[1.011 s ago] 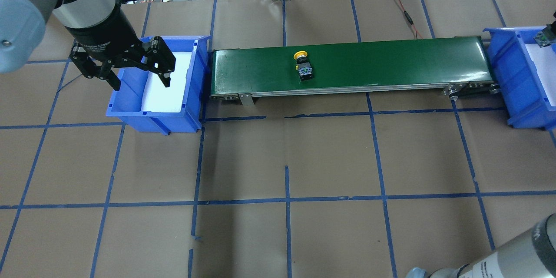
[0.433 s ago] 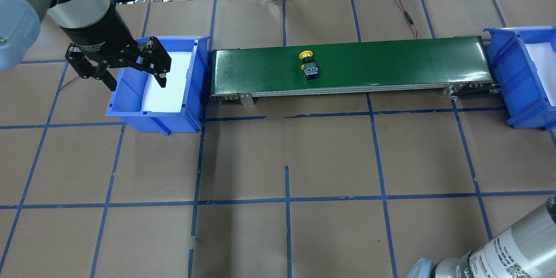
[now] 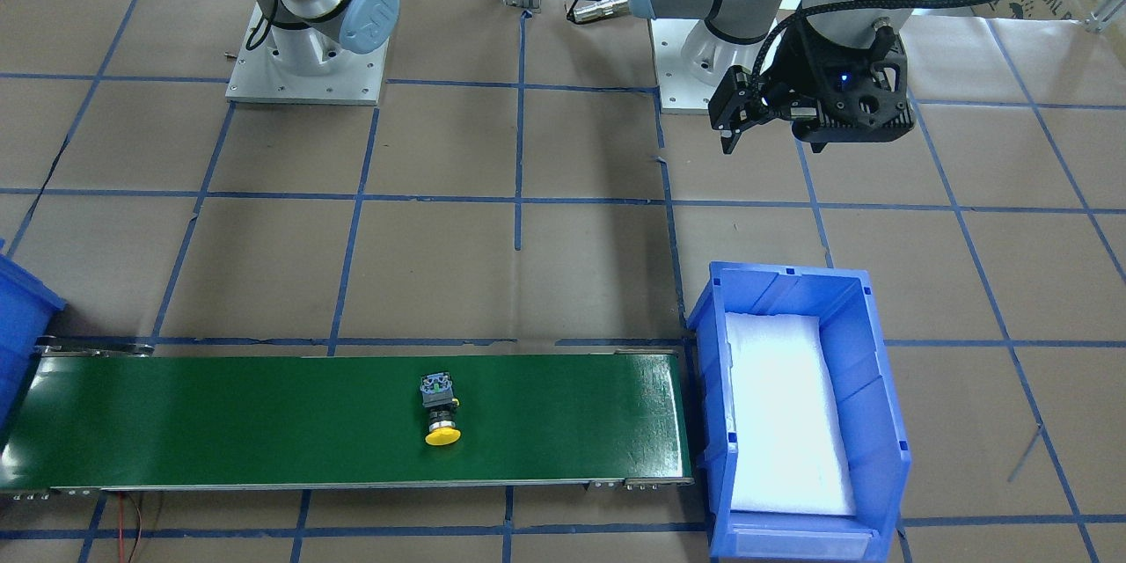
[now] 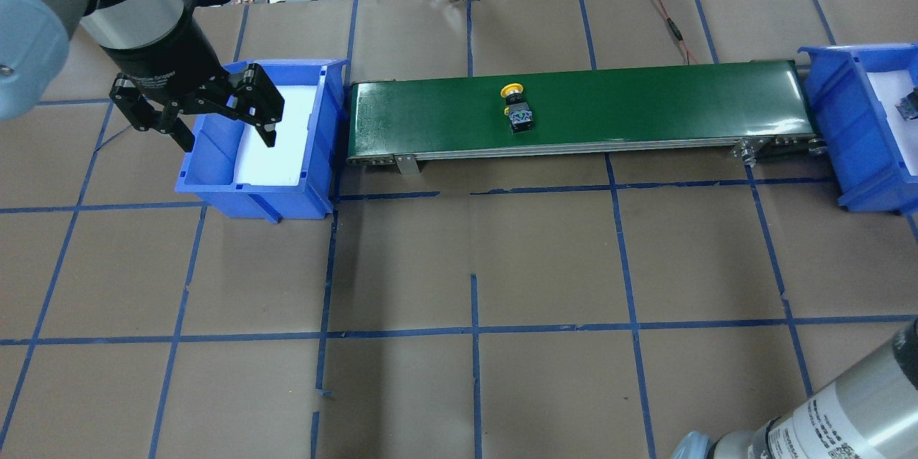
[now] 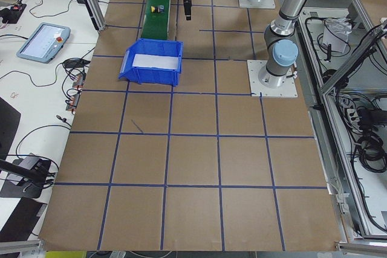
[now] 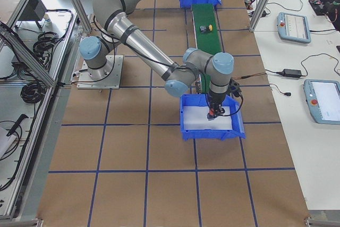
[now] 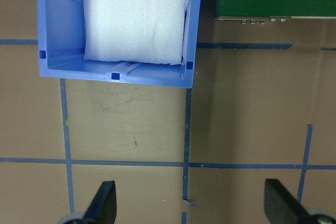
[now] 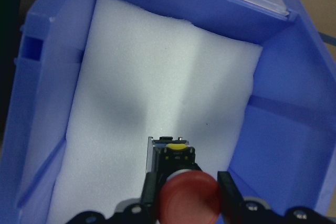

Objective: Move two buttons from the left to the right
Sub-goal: 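Release the red button onto the foam in the bin, then move the right gripper back over the yellow button on the belt, then grasp the yellow button with the right gripper and lift it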

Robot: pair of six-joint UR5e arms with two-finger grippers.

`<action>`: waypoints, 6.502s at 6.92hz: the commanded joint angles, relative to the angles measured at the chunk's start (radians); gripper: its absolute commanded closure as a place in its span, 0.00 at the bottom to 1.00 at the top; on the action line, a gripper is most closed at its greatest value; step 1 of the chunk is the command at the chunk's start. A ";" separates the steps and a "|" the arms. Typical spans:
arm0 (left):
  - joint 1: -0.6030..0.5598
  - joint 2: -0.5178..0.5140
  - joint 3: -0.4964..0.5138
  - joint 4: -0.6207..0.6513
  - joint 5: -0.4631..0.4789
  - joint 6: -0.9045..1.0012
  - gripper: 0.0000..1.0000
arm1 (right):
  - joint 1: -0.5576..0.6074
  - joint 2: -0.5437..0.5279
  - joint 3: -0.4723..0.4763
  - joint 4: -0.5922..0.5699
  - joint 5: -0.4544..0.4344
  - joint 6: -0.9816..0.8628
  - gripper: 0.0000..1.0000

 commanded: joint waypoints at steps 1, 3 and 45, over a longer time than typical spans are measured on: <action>0.000 0.000 0.000 0.003 0.001 -0.001 0.00 | 0.011 0.002 0.094 -0.104 -0.008 0.011 0.67; 0.000 0.000 0.001 0.004 0.003 -0.003 0.00 | 0.011 0.006 0.096 -0.106 -0.045 0.011 0.55; 0.002 0.000 0.000 0.001 0.003 0.004 0.00 | 0.420 -0.174 -0.006 0.382 0.095 0.676 0.89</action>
